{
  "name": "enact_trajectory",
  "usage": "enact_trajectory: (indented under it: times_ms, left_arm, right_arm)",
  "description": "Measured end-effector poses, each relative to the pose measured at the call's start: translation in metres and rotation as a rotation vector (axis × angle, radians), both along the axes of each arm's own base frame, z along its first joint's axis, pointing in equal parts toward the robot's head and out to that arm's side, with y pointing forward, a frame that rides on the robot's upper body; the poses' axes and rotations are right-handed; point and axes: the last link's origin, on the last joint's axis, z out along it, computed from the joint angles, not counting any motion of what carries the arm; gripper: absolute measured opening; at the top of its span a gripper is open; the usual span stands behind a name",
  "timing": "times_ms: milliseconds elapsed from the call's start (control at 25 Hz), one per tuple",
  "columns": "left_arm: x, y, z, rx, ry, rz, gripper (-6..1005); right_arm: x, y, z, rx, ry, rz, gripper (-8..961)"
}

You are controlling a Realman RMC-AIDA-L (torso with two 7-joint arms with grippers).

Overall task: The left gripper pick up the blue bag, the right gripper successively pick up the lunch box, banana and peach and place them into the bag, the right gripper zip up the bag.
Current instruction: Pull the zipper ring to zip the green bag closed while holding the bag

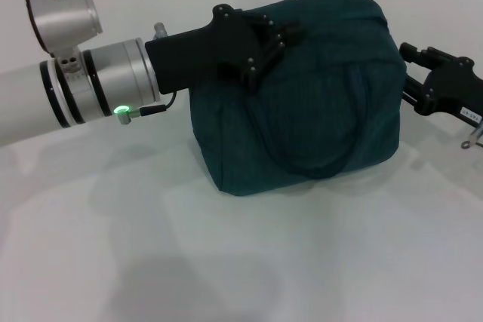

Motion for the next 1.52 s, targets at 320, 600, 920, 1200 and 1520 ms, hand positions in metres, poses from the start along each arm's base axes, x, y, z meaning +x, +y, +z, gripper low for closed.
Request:
enact_trajectory:
  times_ms: [320, 600, 920, 1200, 1520]
  left_arm:
    - [-0.001, 0.000, 0.000, 0.004, -0.001, 0.002, 33]
    - [-0.001, -0.001, 0.000, 0.003, -0.003, 0.002, 33]
    - [-0.002, -0.001, 0.000, 0.006, -0.006, 0.006, 33]
    - [-0.002, -0.001, 0.001, 0.024, -0.008, -0.002, 33]
    - [-0.004, -0.002, 0.002, 0.026, -0.010, 0.005, 33]
  right_arm:
    - [0.006, -0.007, 0.000, 0.005, 0.002, -0.012, 455]
    - [-0.007, 0.002, -0.004, 0.014, -0.017, 0.027, 455]
    - [-0.013, 0.003, -0.010, 0.002, -0.024, 0.048, 373]
    - [-0.014, 0.003, -0.014, 0.016, -0.035, 0.049, 325]
    - [-0.018, 0.009, -0.020, 0.030, -0.060, 0.037, 354]
